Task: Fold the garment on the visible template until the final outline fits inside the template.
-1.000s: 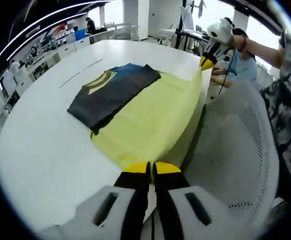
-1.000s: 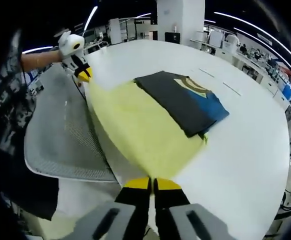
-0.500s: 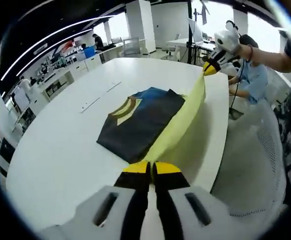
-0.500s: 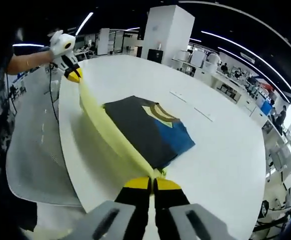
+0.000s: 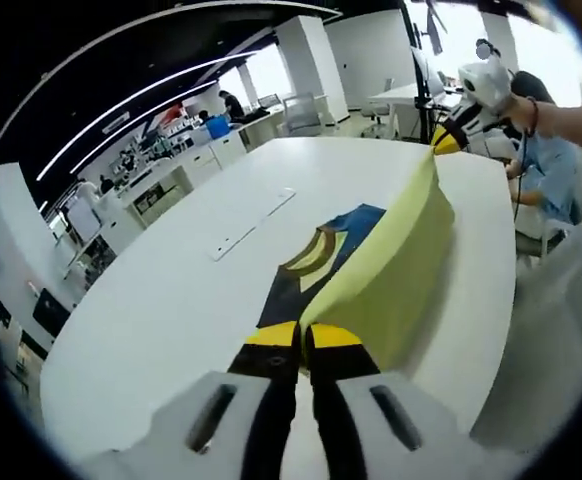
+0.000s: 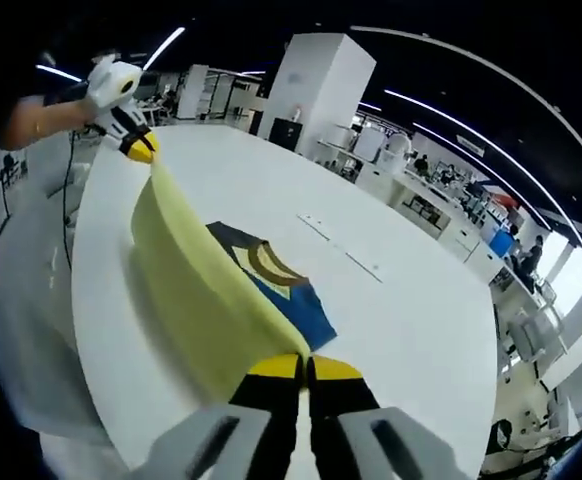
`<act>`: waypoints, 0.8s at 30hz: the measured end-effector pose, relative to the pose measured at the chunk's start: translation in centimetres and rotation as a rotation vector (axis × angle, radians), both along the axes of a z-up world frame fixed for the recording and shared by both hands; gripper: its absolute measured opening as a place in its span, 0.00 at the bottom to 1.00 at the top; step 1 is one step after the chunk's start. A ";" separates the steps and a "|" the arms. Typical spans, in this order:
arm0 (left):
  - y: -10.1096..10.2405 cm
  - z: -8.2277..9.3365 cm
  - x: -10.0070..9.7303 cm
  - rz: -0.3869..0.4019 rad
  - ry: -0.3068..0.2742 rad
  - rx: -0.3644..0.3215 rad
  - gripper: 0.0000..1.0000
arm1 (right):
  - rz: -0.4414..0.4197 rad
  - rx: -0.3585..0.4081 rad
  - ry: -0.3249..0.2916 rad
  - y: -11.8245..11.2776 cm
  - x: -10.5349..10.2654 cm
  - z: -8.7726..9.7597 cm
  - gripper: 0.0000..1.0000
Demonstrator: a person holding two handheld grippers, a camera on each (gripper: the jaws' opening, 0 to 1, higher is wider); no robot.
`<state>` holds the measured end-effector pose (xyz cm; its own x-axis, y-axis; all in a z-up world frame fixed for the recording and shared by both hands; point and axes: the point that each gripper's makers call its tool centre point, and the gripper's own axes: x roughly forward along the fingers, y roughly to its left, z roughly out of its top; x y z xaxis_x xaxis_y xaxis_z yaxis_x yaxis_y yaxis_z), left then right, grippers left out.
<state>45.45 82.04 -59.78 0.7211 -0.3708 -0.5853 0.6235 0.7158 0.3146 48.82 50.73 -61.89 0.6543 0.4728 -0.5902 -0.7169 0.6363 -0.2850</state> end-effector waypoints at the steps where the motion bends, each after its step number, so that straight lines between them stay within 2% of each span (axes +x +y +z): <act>1: 0.1 0.1 0.4 0.006 -0.013 0.004 0.00 | -0.006 0.011 0.000 0.0 0.3 0.1 0.00; 4: 0.3 0.5 1.5 0.050 -0.034 -0.012 0.00 | -0.031 0.055 -0.010 0.2 1.5 0.7 0.00; 7: 0.5 0.9 2.9 0.101 -0.045 -0.049 0.00 | -0.050 0.065 -0.035 0.4 2.7 1.2 0.00; 9: 0.5 1.1 3.7 0.112 -0.057 -0.049 0.00 | -0.066 0.069 -0.049 0.5 3.6 1.5 0.00; 11: 0.6 1.7 4.5 0.109 -0.102 -0.013 0.00 | -0.080 0.076 -0.065 0.6 4.5 1.7 0.00; 15: 0.5 1.9 5.8 0.120 -0.128 0.011 0.00 | -0.116 0.097 -0.080 0.8 6.4 1.6 0.00; 21: 0.9 1.3 8.4 0.152 -0.137 0.009 0.00 | -0.161 0.170 -0.030 0.7 8.5 0.7 0.00; 24: 1.1 -0.4 9.8 0.179 -0.102 -0.013 0.00 | -0.174 0.180 0.004 0.7 9.7 -0.5 0.00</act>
